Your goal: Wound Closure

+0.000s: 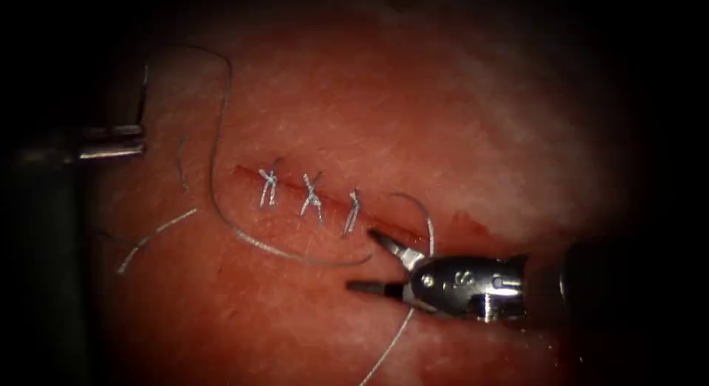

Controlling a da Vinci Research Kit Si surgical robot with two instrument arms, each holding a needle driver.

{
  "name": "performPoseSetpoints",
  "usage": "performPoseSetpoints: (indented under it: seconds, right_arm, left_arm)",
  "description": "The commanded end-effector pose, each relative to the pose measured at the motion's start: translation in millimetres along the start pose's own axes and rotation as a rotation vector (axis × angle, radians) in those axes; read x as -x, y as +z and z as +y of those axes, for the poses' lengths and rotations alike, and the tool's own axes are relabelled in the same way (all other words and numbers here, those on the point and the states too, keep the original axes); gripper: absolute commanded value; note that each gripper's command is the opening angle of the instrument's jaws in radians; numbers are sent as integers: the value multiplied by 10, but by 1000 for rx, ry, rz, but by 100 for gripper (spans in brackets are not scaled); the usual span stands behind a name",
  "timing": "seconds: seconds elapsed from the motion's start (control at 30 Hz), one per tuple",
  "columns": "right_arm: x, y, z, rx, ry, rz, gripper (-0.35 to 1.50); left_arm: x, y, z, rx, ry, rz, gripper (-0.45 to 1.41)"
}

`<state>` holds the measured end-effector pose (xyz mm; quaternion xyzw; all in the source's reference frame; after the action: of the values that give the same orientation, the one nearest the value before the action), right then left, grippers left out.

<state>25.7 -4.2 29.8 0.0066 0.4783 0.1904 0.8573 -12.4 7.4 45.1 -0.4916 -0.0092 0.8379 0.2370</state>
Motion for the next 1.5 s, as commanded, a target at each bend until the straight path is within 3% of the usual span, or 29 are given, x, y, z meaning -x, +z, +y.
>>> performPoseSetpoints:
  seconds: [0.03,0.07,0.13,0.17,0.3,0.6,0.73,0.9,0.93,1.03,1.07,1.33,1.5]
  right_arm:
    - [14,12,-13,-20,-5,-4,99]
    - [15,12,-13,-34,-7,0,74]
    - [20,13,-16,-89,-17,0,-28]
    - [21,12,-17,-100,-19,-4,-35]
    - [13,-3,-17,-99,-13,-13,-35]
    - [-66,-36,-66,-163,50,35,-35]
    - [-96,-39,-89,-185,57,46,-35]
    - [-113,-35,-103,-193,53,38,-35]
    - [-113,-33,-101,-190,55,37,-8]
    - [-108,-31,-92,-136,54,24,106]
    - [-105,-31,-88,-123,48,18,118]
    - [-68,-41,-49,-64,33,8,123]
    - [-40,-28,-31,-16,27,11,126]
  left_arm:
    - [7,5,11,4,-5,-1,-45]
    - [7,4,11,3,-5,-2,-45]
    - [7,4,11,1,-5,-3,-45]
    - [7,4,11,3,-5,-2,-45]
    - [7,4,12,4,-5,-1,-45]
    - [10,10,15,2,-4,2,-45]
    - [10,10,15,1,-4,2,-45]
    - [9,11,15,2,-4,3,-45]
    - [9,11,15,2,-5,2,-45]
    - [9,10,15,2,-5,2,-45]
    - [9,10,15,2,-5,2,-45]
    - [11,8,12,2,1,0,-45]
    - [13,9,10,-2,2,-2,-45]
